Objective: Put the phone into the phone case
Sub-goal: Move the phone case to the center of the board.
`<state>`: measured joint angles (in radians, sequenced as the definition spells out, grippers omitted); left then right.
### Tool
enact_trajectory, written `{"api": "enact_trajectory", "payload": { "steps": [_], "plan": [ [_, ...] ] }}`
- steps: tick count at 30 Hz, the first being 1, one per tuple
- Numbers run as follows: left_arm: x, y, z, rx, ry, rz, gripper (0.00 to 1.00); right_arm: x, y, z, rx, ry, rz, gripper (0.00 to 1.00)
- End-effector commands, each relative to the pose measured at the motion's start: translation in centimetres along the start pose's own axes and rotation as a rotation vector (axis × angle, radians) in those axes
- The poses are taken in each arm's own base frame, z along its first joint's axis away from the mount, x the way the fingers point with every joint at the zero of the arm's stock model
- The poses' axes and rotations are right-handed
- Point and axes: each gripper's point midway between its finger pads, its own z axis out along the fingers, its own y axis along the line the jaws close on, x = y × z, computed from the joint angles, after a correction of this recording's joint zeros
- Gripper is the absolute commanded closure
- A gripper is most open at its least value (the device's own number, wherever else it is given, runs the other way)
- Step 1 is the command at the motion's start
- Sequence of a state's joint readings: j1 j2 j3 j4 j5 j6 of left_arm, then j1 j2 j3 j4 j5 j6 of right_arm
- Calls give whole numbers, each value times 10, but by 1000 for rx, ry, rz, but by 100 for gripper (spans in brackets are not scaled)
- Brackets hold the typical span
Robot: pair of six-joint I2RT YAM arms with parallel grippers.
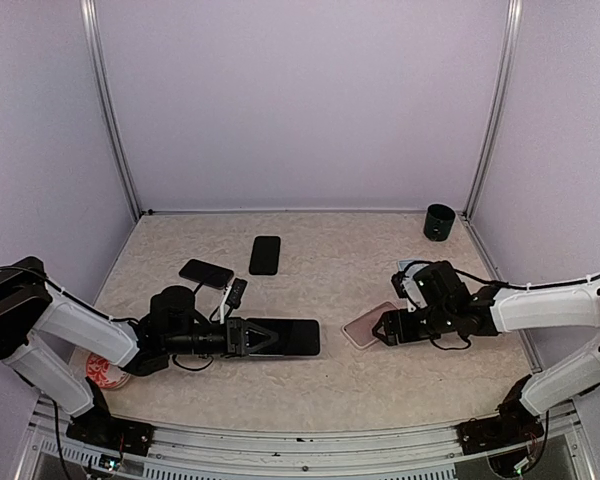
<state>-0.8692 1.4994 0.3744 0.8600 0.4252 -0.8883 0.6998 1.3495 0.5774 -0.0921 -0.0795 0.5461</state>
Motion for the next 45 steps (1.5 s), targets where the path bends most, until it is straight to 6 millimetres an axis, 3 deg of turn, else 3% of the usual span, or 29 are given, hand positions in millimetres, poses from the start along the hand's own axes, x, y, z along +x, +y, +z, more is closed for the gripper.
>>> {"api": "enact_trajectory", "payload": {
  "steps": [1, 7, 16, 23, 30, 40, 45],
  "plan": [
    [-14, -16, -1, 64, -44, 25, 100, -13, -13, -21, 113, -16, -80, 18],
    [-13, -15, 2, 65, -39, 14, 100, -28, -32, -20, 135, -29, -71, 13],
    [-6, -12, 1, 64, -29, -8, 100, -42, -50, 5, 126, -2, -59, 13],
    [-5, -12, 1, 65, -29, -17, 100, -49, -53, 27, 100, 14, -65, 13],
    [-5, -13, 8, 73, -7, -18, 100, -42, -41, 40, 3, 38, -98, 14],
    [-14, -1, 7, 57, -36, -47, 100, -22, -12, 32, -132, 51, -128, 19],
    [-19, 12, 7, 27, -54, -91, 100, -13, 12, 29, -186, 47, -163, 21]
  ]
}}
